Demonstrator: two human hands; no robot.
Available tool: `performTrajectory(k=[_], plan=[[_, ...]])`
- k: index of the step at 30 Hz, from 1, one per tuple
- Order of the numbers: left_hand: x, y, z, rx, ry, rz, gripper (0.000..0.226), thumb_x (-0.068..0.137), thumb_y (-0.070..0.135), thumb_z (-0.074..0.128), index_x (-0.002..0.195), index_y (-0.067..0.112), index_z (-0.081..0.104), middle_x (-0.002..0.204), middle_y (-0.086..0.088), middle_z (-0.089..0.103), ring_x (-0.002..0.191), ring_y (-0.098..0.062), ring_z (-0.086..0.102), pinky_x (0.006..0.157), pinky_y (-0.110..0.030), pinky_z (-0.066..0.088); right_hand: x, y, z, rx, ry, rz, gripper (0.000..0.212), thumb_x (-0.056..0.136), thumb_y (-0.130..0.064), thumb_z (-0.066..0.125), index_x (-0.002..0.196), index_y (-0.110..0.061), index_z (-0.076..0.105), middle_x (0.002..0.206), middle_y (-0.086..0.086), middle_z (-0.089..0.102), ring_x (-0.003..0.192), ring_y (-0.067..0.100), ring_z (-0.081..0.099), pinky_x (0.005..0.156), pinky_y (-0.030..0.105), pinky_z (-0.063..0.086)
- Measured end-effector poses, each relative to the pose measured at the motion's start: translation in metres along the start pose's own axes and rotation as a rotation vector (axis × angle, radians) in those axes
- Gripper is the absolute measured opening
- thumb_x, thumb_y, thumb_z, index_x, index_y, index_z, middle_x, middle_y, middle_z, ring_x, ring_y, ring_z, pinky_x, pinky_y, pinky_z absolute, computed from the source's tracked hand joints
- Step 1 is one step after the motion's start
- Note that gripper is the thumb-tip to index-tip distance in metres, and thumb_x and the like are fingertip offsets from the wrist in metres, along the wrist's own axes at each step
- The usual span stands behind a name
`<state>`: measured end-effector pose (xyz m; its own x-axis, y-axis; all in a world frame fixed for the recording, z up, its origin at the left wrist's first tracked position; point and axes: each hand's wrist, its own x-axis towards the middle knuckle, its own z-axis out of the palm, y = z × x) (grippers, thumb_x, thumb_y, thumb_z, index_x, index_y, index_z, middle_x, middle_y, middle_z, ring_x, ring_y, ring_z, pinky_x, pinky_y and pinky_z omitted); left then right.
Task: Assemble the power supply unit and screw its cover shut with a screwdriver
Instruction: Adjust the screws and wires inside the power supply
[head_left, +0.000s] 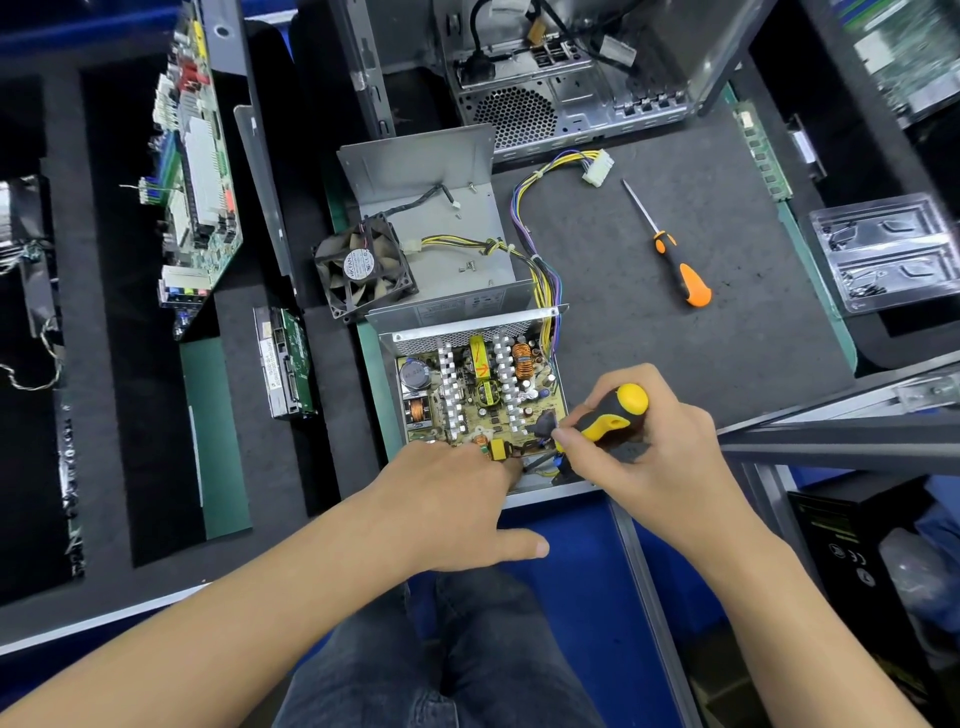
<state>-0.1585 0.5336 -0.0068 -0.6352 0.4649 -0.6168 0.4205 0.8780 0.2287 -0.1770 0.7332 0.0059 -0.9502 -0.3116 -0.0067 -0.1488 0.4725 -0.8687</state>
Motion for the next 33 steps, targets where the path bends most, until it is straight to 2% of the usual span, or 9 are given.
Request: performTrajectory(k=[2,8,12,15,18,22,25,29,33], plan=[[0.000,0.001,0.000,-0.006,-0.005,-0.004,0.083,0.084,0.085,0.034,0.143,0.029,0.043,0.091,-0.001,0.056,0.093,-0.027,0.062,0.065,-0.034,0.039,0.000,0.001,0.000,-0.001,0.014,-0.011,0.028,0.083,-0.043,0.071,0.099,-0.032,0.051,0.089,-0.013,0.070,0.080,0.012,0.070,0.065,0.023,0.057],[-0.001,0.000,0.001,-0.015,0.022,-0.015,0.082,0.083,0.086,0.035,0.140,0.028,0.046,0.097,-0.003,0.060,0.091,-0.027,0.060,0.067,-0.034,0.040,-0.001,0.003,-0.002,-0.001,0.037,-0.041,0.027,0.085,-0.038,0.072,0.098,-0.026,0.051,0.086,-0.012,0.071,0.077,0.012,0.070,0.064,0.026,0.057],[-0.004,-0.001,0.000,-0.058,0.022,-0.033,0.073,0.081,0.087,0.037,0.117,0.026,0.056,0.073,0.008,0.039,0.076,-0.023,0.049,0.062,-0.034,0.035,0.000,0.000,-0.007,0.044,0.082,-0.037,0.025,0.085,-0.036,0.073,0.097,-0.030,0.051,0.086,-0.011,0.071,0.076,0.013,0.071,0.064,0.022,0.056],[-0.005,-0.004,0.001,-0.111,0.030,-0.050,0.072,0.078,0.089,0.038,0.104,0.026,0.059,0.070,0.011,0.038,0.072,-0.022,0.046,0.056,-0.032,0.030,0.000,-0.002,-0.011,0.089,0.129,-0.010,0.024,0.084,-0.033,0.073,0.095,-0.029,0.052,0.085,-0.008,0.072,0.073,0.018,0.071,0.063,0.034,0.059],[-0.006,-0.005,0.002,-0.161,0.017,-0.068,0.082,0.075,0.093,0.035,0.115,0.027,0.063,0.071,0.013,0.039,0.076,-0.021,0.048,0.060,-0.032,0.033,0.001,-0.003,-0.014,0.147,0.191,0.029,0.024,0.083,-0.031,0.072,0.094,-0.033,0.052,0.084,-0.003,0.072,0.073,0.025,0.071,0.062,0.048,0.059],[-0.007,-0.010,0.005,-0.253,-0.023,-0.064,0.104,0.062,0.101,0.028,0.130,0.030,0.059,0.088,0.010,0.060,0.091,-0.019,0.059,0.078,-0.035,0.050,0.003,-0.003,-0.016,0.155,0.269,0.018,0.023,0.085,-0.030,0.067,0.095,-0.039,0.049,0.082,0.001,0.068,0.071,0.027,0.069,0.062,0.051,0.056],[-0.009,-0.014,0.007,-0.313,-0.020,-0.056,0.109,0.056,0.105,0.025,0.135,0.036,0.055,0.102,0.005,0.070,0.101,-0.018,0.062,0.088,-0.037,0.053,0.007,-0.005,-0.016,0.176,0.286,-0.006,0.022,0.089,-0.028,0.060,0.095,-0.043,0.045,0.078,0.001,0.064,0.071,0.028,0.066,0.063,0.054,0.052],[-0.012,-0.010,0.001,-0.227,-0.006,-0.013,0.117,0.051,0.106,0.024,0.151,0.045,0.033,0.060,0.010,0.041,0.076,-0.017,0.046,0.070,-0.032,0.040,0.013,-0.009,-0.015,0.173,0.270,-0.034,0.022,0.092,-0.029,0.057,0.097,-0.046,0.043,0.078,0.000,0.064,0.073,0.030,0.065,0.064,0.054,0.051],[-0.007,-0.011,-0.007,-0.072,-0.060,0.060,0.121,0.052,0.106,0.024,0.156,0.044,0.017,0.061,0.010,0.036,0.058,-0.012,0.033,0.051,-0.029,0.023,0.012,-0.009,-0.013,0.162,0.263,-0.031,0.021,0.091,-0.030,0.058,0.095,-0.045,0.044,0.078,0.002,0.063,0.073,0.034,0.063,0.064,0.056,0.049]])
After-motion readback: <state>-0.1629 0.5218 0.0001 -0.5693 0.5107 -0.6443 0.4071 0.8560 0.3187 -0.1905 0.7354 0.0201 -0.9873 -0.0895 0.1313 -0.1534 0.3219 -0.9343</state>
